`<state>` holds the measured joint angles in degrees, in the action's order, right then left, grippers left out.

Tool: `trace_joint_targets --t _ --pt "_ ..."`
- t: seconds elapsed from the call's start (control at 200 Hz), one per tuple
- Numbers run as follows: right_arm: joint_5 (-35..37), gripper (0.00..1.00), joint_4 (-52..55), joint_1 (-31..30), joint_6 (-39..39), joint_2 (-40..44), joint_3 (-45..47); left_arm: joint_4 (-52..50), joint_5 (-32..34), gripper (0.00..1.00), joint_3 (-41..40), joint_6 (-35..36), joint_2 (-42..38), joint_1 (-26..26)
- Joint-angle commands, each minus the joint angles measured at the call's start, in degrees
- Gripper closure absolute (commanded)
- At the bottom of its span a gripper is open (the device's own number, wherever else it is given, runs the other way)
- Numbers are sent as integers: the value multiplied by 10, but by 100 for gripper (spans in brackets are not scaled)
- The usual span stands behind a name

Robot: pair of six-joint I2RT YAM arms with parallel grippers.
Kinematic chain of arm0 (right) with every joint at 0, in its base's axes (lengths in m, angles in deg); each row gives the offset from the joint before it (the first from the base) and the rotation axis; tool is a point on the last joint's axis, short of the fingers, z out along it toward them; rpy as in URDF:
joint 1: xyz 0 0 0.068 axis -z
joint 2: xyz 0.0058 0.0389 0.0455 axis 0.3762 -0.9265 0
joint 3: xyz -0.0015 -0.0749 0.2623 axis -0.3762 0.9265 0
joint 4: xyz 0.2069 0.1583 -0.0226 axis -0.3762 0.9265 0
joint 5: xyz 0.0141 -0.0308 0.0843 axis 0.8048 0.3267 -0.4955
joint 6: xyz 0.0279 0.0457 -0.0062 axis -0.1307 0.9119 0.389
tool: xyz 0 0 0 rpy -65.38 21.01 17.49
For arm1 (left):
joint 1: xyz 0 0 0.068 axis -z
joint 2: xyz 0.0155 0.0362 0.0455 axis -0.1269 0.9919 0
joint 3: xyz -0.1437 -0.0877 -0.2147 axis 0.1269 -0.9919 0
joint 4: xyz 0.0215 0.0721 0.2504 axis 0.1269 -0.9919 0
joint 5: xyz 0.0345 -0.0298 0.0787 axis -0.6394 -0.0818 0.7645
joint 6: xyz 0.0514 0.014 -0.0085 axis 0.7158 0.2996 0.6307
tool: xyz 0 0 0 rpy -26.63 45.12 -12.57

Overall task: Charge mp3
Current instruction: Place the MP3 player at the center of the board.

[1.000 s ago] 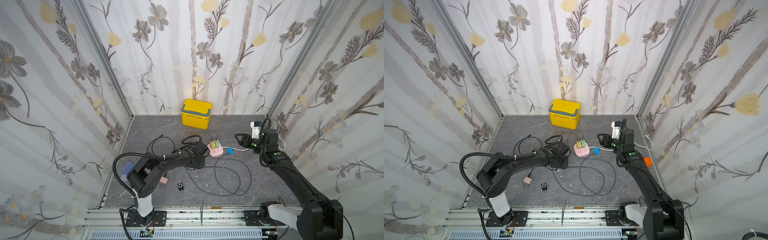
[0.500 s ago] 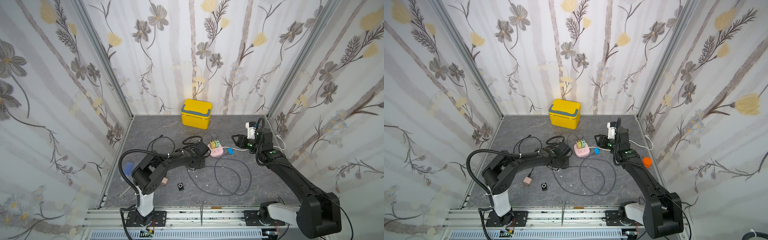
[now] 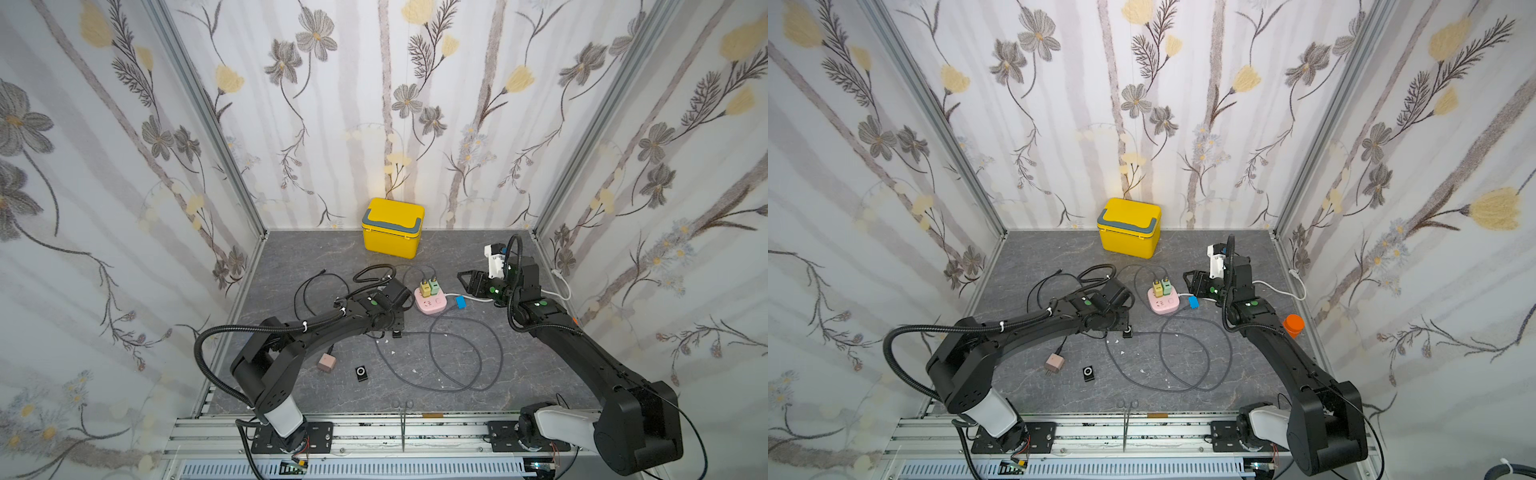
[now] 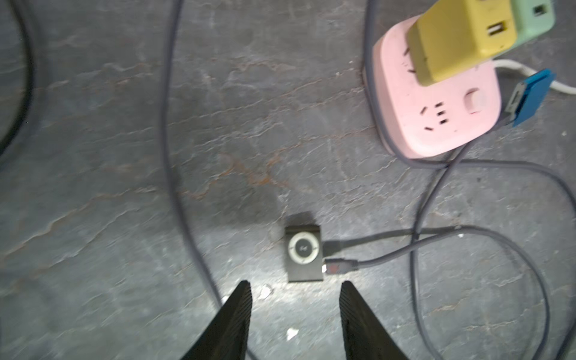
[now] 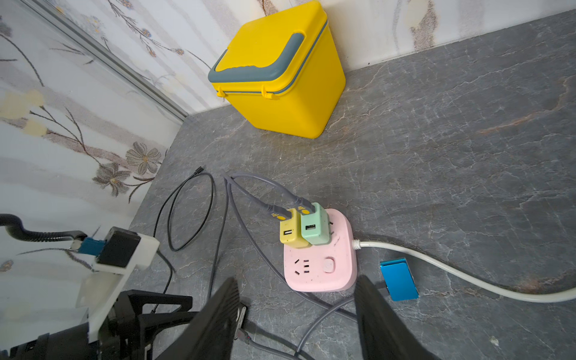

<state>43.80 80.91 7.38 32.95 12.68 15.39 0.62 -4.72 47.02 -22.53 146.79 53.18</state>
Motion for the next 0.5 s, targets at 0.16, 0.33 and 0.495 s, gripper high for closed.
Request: trace_joint_targets --t 0.16,0.33,0.495 --pt "-18 40 -22 -44 -3 -28 -22 -143 77 41 -113 -86 -142 -3" --pt "-34 40 -33 -75 -5 -63 -45 -163 61 31 -191 -135 -241 -26" --pt "-54 40 -38 -94 -6 -93 -64 -160 49 21 -251 -149 -283 -72"
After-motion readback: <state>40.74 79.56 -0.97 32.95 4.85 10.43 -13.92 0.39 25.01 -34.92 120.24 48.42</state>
